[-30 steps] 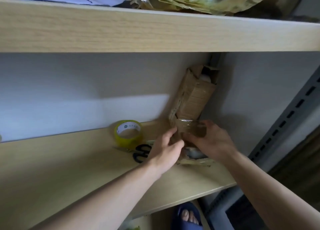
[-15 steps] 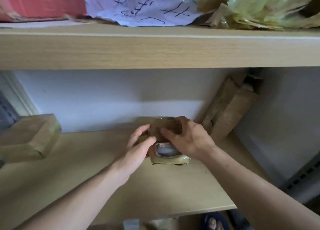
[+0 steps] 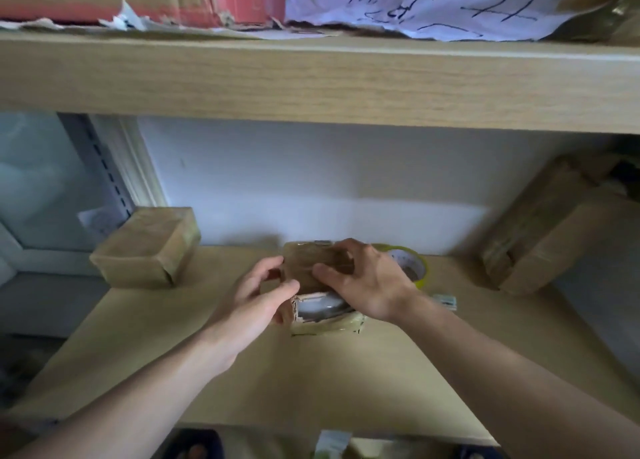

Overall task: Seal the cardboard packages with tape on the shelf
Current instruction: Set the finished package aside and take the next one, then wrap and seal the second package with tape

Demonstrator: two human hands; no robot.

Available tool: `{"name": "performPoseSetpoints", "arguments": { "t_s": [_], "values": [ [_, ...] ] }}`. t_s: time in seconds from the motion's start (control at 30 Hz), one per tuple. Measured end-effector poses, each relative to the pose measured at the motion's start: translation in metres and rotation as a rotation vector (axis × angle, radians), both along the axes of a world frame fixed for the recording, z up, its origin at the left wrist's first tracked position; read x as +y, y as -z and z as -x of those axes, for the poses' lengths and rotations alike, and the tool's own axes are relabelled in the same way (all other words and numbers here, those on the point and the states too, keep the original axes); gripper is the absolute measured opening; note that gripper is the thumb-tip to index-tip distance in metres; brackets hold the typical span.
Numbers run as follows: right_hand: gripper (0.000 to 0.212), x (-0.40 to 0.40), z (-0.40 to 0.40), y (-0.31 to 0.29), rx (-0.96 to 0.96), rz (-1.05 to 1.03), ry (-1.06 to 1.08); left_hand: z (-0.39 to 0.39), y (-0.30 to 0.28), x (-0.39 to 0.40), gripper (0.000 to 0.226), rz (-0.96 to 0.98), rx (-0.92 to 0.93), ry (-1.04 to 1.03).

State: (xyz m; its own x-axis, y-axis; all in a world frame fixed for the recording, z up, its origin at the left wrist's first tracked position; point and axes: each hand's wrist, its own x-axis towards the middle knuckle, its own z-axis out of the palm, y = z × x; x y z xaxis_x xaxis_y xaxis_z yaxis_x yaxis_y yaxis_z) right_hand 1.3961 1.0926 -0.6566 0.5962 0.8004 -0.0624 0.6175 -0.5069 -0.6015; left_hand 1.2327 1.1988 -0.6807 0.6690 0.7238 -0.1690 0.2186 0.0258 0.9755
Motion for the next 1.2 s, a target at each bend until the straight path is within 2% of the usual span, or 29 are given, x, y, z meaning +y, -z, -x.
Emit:
{"name": "performPoseSetpoints", "arguments": {
  "t_s": [0.07,0.17,0.33,0.4,0.47,0.53,0.63,0.7,0.77,0.9,1.03,1.1,1.2],
  "values": [
    [0.065,0.006,0.001,0.006,0.003,0.05,-0.028,-0.001,0.005,-0.001,0.027,0.019,0.034,-0.018],
    [0.063,0.012,0.0,0.01,-0.016,0.088,-0.036,-0.004,0.009,0.0,0.025,0.013,0.087,-0.032],
    [0.041,0.006,-0.017,0.008,0.053,-0.015,0.05,-0.009,0.008,0.004,0.022,-0.025,0.132,-0.041],
    [0.026,-0.004,-0.033,0.011,-0.05,-0.062,0.15,-0.011,0.009,0.005,0.024,-0.114,0.185,-0.032],
    [0.026,-0.016,-0.051,0.014,-0.172,-0.058,0.22,-0.011,0.008,0.006,0.036,-0.212,0.228,-0.005],
    [0.025,-0.027,-0.067,0.019,-0.226,0.037,0.23,-0.013,0.007,0.005,0.045,-0.337,0.254,0.016],
    [0.048,-0.04,-0.081,0.031,-0.277,0.322,0.127,-0.017,0.003,-0.001,0.045,-0.475,0.248,0.052],
    [0.049,-0.044,-0.089,0.042,-0.372,0.391,0.083,-0.019,0.003,-0.004,0.044,-0.535,0.243,0.057],
    [0.038,-0.045,-0.095,0.05,-0.399,0.321,0.086,-0.02,0.002,-0.007,0.042,-0.59,0.22,0.052],
    [0.019,-0.05,-0.102,0.045,-0.333,0.088,0.098,-0.027,-0.009,-0.016,0.035,-0.699,0.132,0.043],
    [0.008,-0.06,-0.087,0.004,-0.1,-0.242,-0.01,-0.034,-0.02,-0.029,0.04,-0.749,0.01,0.073],
    [0.01,-0.069,-0.072,-0.019,0.036,-0.374,-0.146,-0.039,-0.022,-0.033,0.051,-0.7,-0.03,0.102],
    [0.008,-0.079,-0.048,-0.036,0.146,-0.449,-0.299,-0.047,-0.018,-0.034,0.077,-0.501,-0.119,0.177]
  ]
}}
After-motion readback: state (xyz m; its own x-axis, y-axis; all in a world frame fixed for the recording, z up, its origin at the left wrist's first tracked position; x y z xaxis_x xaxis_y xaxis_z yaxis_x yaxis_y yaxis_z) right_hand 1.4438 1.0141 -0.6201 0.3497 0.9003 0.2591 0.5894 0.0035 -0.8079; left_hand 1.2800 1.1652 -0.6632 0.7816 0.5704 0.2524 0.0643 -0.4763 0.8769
